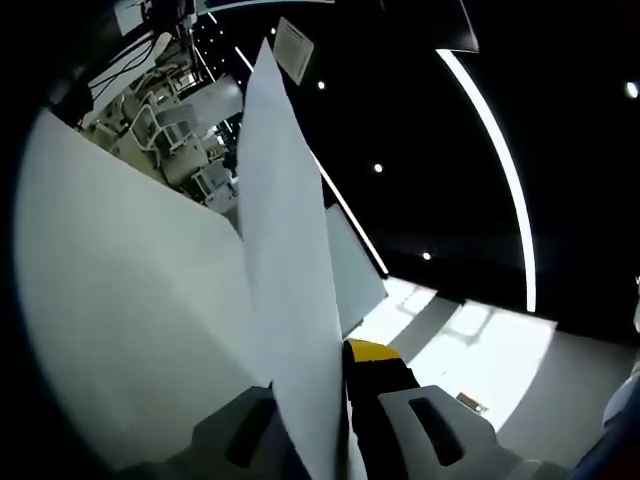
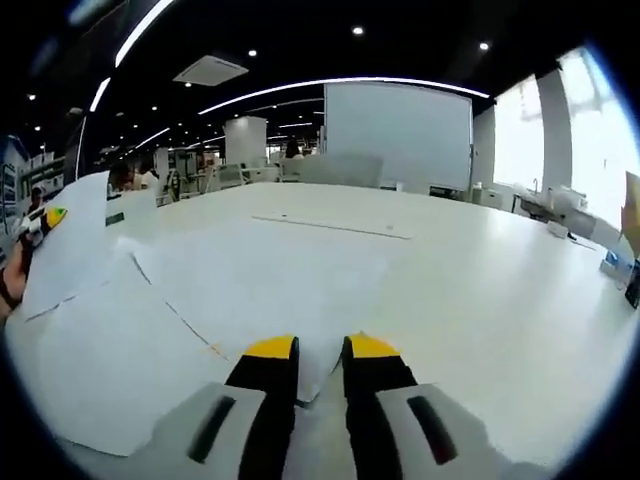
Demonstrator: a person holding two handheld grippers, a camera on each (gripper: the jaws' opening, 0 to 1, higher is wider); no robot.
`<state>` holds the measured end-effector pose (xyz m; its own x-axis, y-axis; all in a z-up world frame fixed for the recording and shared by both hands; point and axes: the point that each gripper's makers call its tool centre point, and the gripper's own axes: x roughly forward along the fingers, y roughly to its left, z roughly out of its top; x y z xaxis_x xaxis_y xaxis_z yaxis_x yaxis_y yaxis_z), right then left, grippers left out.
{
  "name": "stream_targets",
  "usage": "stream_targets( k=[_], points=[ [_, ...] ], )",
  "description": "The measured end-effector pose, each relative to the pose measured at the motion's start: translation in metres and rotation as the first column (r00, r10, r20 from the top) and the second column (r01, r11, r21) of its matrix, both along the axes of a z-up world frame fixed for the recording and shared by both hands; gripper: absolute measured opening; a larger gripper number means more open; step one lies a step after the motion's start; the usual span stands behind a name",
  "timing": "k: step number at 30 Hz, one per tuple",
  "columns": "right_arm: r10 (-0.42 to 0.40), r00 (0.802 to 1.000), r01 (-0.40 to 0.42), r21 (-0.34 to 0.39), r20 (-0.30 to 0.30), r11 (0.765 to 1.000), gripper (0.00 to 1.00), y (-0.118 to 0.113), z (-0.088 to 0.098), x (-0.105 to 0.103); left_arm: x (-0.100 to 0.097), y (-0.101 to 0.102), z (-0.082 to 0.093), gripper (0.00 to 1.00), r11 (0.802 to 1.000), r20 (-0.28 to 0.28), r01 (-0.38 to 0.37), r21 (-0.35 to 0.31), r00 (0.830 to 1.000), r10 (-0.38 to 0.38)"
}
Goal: Organize the stack of printing papers by aligning and flattening the scattered papers on the table
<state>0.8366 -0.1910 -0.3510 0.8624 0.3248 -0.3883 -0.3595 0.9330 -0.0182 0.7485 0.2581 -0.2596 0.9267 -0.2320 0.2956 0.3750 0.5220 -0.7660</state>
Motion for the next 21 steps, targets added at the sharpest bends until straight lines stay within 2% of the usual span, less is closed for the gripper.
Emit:
stream_targets(
  k=[2, 9, 21],
  points=[
    [0.004, 1.0, -0.004, -0.015, 0.004, 1.0, 0.04, -0.0022, -0.0002, 0.0008, 0.0001, 0.0004, -0.0001, 0.06, 1.0, 0.0, 0.0, -0.002, 1.0, 0.0],
    [0.008, 1.0, -0.008, -0.012, 0.006, 1.0, 0.0, -0.0043, 0.0009, 0.0031, 0.0007, 0.0025, -0.0006, 0.06, 1.0, 0.001, 0.001, -0.008, 1.0, -0.001],
    [-0.003, 1.0, 0.002, 0.041, 0.022, 0.999, 0.0, -0.008, 0.0094, 0.003, 0.0004, 0.0026, -0.0007, 0.06, 1.0, 0.001, 0.0, -0.01, 1.0, 0.0]
  ],
)
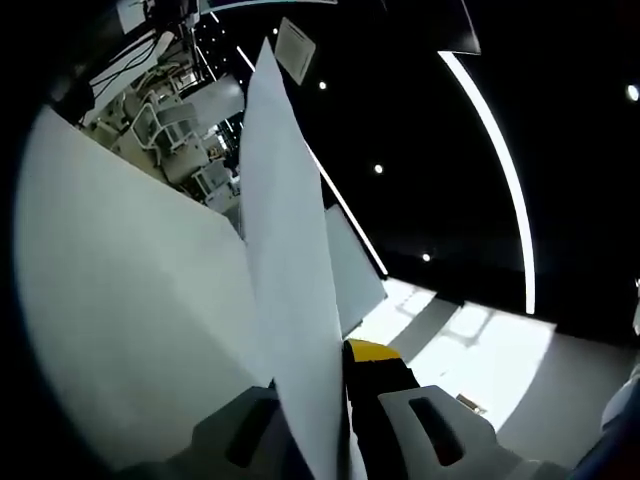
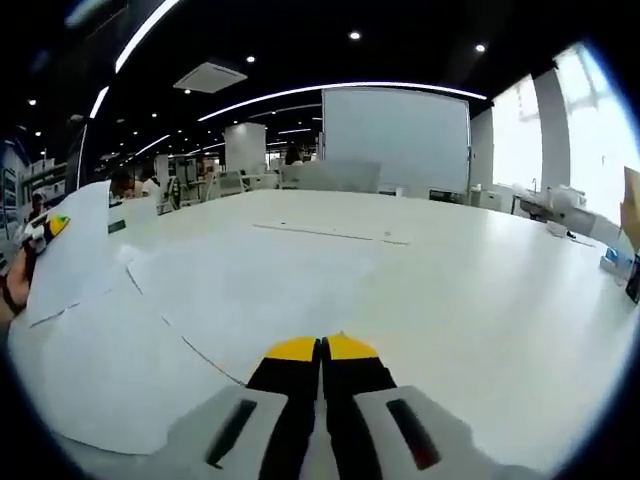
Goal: Organize the stack of printing papers by aligning and flattening the scattered papers on the table
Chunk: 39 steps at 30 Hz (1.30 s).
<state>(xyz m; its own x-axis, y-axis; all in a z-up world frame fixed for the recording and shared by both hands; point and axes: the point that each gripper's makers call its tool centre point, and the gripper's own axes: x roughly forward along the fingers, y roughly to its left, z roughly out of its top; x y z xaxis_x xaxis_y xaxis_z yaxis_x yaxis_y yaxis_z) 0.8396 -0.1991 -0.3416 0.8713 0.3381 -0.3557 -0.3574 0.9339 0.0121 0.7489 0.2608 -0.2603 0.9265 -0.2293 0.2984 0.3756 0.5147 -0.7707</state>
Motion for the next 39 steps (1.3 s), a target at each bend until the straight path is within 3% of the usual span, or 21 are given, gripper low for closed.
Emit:
stream_targets(
  k=[10, 23, 32, 39],
  points=[
    [-0.029, 0.998, 0.026, 0.054, 0.058, 0.998, 0.0, -0.005, 0.017, -0.003, -0.001, -0.001, 0.0, 0.06, 1.0, 0.001, -0.001, -0.008, 1.0, 0.001],
    [-0.059, 0.978, 0.048, 0.061, 0.202, 0.997, 0.0, -0.01, 0.051, -0.009, 0.0, 0.001, 0.0, 0.06, 1.0, 0.001, -0.003, -0.001, 1.0, 0.003],
    [-0.056, 0.958, 0.059, -0.002, 0.281, 0.998, 0.0, -0.009, 0.065, -0.013, 0.0, 0.001, 0.0, 0.06, 1.0, 0.0, -0.005, 0.001, 1.0, 0.005],
    [-0.036, 0.914, 0.076, -0.084, 0.403, 0.994, 0.0, -0.007, 0.088, -0.018, 0.0, 0.001, -0.001, 0.06, 1.0, -0.001, -0.008, 0.009, 1.0, 0.008]
  ],
)
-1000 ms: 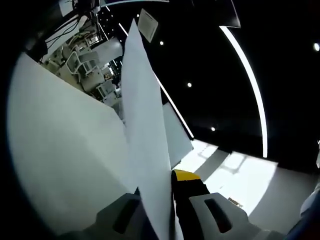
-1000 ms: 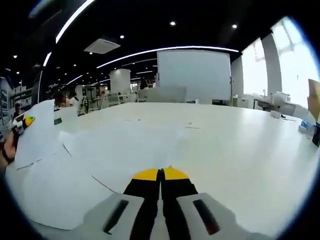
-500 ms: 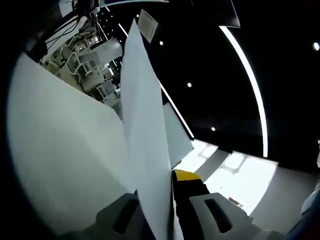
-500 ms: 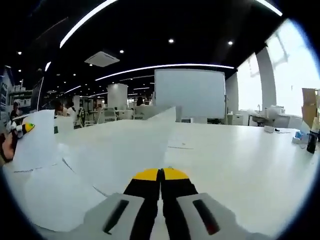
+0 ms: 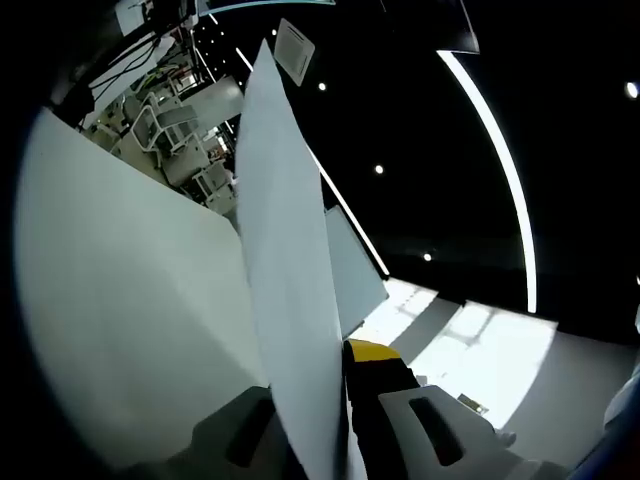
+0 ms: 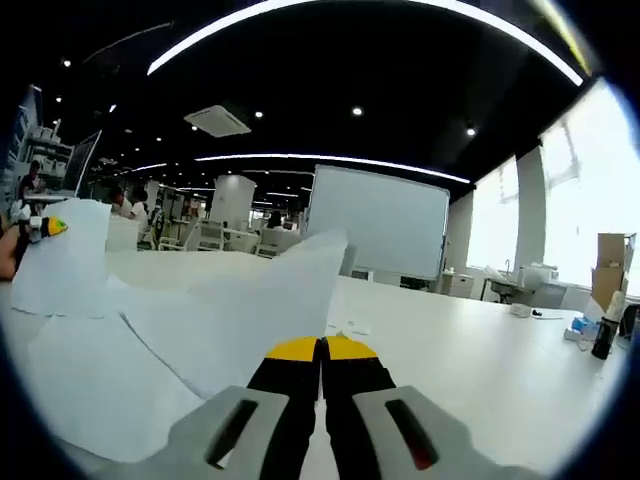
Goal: Organize the stack of printing papers by aligning and flattening the scattered papers on the table
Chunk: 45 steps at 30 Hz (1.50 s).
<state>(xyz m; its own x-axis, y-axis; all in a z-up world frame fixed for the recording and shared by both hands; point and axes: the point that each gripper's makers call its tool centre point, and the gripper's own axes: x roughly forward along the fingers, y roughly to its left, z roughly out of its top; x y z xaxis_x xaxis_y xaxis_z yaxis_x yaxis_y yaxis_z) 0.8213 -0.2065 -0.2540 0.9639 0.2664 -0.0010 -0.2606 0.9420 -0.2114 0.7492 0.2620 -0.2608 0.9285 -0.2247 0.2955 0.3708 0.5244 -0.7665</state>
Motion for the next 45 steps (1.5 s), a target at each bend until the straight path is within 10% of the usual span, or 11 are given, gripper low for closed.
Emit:
stream_targets(
  k=[27, 45],
  points=[
    [0.05, 0.971, 0.005, -0.231, 0.234, 0.973, 0.0, 0.019, 0.047, -0.018, 0.0, -0.002, 0.0, 0.06, 1.0, -0.001, -0.001, 0.0, 1.0, 0.001],
    [0.037, 0.955, 0.024, -0.198, 0.295, 0.98, 0.0, 0.02, 0.075, -0.033, 0.0, -0.001, 0.0, 0.06, 1.0, 0.0, 0.0, -0.003, 1.0, 0.0]
  ],
)
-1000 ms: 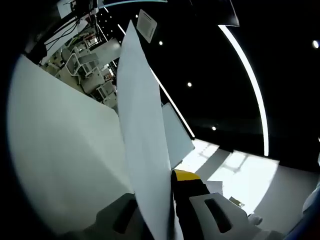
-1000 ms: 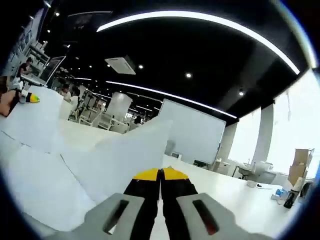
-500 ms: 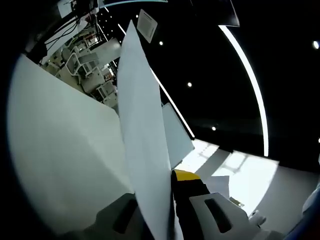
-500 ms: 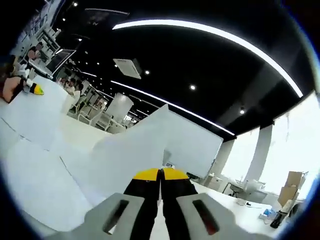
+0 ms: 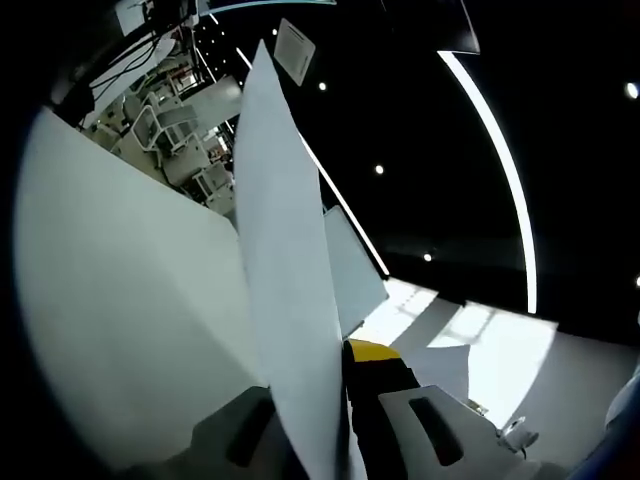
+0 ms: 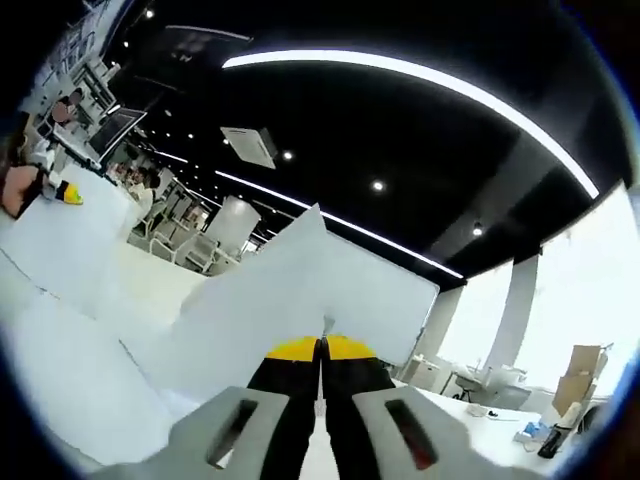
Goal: Organize the stack of printing papers by aligning and flattening the scattered papers on the table
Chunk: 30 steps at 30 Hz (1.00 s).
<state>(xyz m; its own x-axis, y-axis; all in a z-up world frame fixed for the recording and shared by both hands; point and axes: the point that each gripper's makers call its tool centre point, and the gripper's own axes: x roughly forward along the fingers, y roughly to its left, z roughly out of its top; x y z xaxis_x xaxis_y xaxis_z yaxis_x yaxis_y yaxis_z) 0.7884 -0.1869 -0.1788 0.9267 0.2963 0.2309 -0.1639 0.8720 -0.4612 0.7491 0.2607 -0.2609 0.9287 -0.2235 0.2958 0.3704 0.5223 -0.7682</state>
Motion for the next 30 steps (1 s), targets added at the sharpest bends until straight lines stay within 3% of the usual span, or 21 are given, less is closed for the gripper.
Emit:
stream_targets(
  k=[21, 30],
  points=[
    [0.043, 0.999, -0.047, 0.129, 0.032, 0.991, 0.0, 0.0, 0.028, -0.01, -0.001, 0.0, 0.0, 0.06, 1.0, 0.0, 0.001, 0.002, 1.0, -0.001],
    [0.055, 0.997, -0.062, 0.137, 0.055, 0.989, 0.0, 0.003, 0.039, -0.015, 0.0, 0.0, 0.0, 0.06, 1.0, 0.001, 0.001, 0.001, 1.0, -0.001]
  ],
)
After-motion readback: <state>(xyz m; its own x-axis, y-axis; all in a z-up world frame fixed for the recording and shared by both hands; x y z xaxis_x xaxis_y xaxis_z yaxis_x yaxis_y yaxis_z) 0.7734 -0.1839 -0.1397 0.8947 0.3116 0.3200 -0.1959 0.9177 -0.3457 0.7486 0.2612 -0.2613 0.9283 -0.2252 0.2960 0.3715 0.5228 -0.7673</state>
